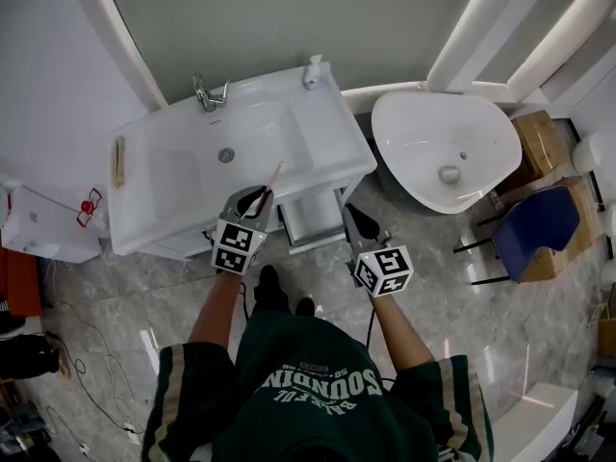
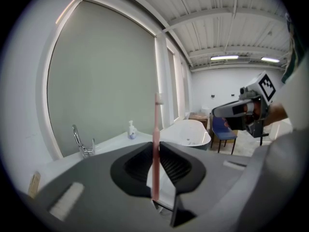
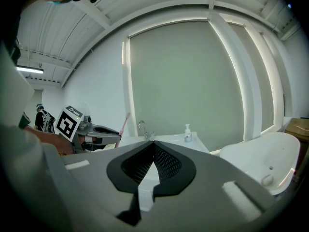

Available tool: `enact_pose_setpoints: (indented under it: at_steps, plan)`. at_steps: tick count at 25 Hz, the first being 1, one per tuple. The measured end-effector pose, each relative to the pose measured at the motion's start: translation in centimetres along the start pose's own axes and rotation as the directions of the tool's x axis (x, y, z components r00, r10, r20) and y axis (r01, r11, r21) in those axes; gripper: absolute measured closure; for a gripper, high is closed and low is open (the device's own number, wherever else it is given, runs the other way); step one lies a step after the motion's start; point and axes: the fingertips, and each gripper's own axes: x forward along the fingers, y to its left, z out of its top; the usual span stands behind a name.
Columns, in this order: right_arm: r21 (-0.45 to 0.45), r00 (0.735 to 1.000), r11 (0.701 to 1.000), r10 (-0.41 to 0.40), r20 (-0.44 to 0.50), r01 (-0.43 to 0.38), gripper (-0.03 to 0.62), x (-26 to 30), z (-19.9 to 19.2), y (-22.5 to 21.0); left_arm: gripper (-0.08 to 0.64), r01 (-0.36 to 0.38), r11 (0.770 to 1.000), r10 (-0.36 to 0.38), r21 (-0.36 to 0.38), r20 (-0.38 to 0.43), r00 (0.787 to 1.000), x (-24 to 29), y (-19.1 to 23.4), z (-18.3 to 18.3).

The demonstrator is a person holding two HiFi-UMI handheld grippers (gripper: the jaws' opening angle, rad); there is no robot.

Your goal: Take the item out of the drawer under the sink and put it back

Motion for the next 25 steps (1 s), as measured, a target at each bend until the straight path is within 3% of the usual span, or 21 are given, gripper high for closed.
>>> enact_pose_setpoints:
  at_steps: [7,15,25]
  plan:
    - [0.009,1.0,1.0,-0.012,-0.013,0.012,0.591,-0.1,-0.6,-0.3,0.492,0.027,1.0,-0.027,0.005,0.009,1.0,0.7,-0.9,0.2]
    - [0.031,0.998,0.998,-0.045,-0.034,0.046,0.591,-0.4,-1.9,-1.4,0.492,0.101,0.995,-0.101,-0.009,-0.046,0.994,2.4,-2.8,-0.4]
    - [0.088,0.988,0.988,-0.118,-0.1,0.127,0.591,-1.4,-5.5,-4.1,0.492,0.235,0.972,-0.231,0.003,-0.152,0.961,7.0,-6.8,-4.2]
